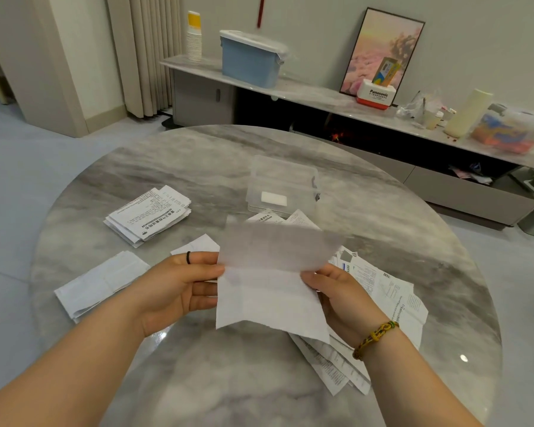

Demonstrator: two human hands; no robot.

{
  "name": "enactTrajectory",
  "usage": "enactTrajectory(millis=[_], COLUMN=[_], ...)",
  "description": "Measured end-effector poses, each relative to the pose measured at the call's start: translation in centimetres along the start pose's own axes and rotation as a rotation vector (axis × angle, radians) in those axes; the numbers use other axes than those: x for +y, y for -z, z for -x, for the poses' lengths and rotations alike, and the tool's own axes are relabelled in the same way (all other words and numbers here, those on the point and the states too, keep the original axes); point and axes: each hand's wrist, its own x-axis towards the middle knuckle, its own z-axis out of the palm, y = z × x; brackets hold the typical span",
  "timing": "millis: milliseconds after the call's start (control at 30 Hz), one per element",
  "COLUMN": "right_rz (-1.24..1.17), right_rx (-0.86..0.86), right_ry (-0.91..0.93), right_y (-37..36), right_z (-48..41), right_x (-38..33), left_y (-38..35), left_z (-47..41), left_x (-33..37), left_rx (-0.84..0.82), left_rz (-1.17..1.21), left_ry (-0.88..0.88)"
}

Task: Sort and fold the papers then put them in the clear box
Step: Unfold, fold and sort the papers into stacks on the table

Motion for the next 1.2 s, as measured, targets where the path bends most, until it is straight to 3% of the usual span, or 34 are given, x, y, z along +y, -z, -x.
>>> enactTrajectory(millis=[333, 533, 700, 1033, 1200], right_rz=[0.040, -0.067, 0.185, 0.247, 0.250], right_rx=[0.008, -0.007, -0.111, 0.026, 0.087], right_ry=[0.007, -0.092, -0.097, -0.044, -0.022], right_y=[-0.4, -0.3, -0.7, -2.1, -3.7], right_z=[0.1, -0.1, 0.2, -0.8, -2.8], right_x=[-0.2, -0.1, 0.4, 0.4, -0.9], left_y=[-0.1, -0.8, -0.8, 0.0, 3.7], left_z=[-0.1, -0.5, -0.6, 0.1, 1.2], left_x=[-0.3, -1.0, -0.9, -0.5, 0.8], left_rx=[0.101, 0.326, 0.407, 0.360, 0.535], left_rz=[-0.134, -0.183, -0.227, -0.394, -0.564], left_ry=[-0.070, -0.193, -0.274, -0.326, -0.395])
